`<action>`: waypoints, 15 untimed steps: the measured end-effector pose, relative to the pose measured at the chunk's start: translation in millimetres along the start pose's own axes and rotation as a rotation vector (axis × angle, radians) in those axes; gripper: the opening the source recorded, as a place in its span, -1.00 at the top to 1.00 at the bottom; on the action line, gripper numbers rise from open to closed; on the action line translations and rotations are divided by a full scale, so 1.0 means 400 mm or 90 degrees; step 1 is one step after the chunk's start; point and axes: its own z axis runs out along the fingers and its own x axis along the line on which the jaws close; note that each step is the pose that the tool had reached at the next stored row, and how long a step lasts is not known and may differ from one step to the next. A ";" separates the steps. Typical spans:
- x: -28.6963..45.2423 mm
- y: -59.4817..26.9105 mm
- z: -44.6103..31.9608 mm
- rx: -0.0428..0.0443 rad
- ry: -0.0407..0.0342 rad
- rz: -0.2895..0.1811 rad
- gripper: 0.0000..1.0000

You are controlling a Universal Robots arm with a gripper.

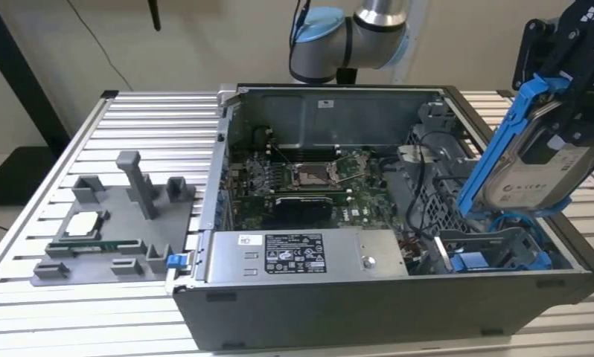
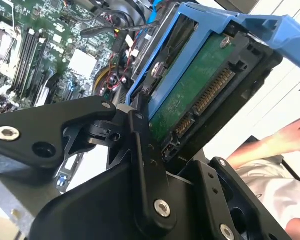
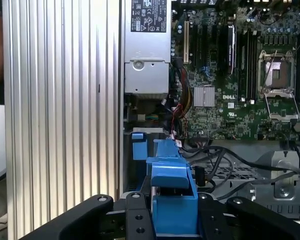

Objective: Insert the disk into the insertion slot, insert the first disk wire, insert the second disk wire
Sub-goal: 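Insert the disk into the insertion slot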

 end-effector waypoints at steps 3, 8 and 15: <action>0.000 0.000 0.001 0.0000 0.0000 0.000 1.00; 0.000 0.000 0.010 0.0000 0.0014 0.000 1.00; 0.000 -0.001 0.025 0.0000 0.0013 0.000 1.00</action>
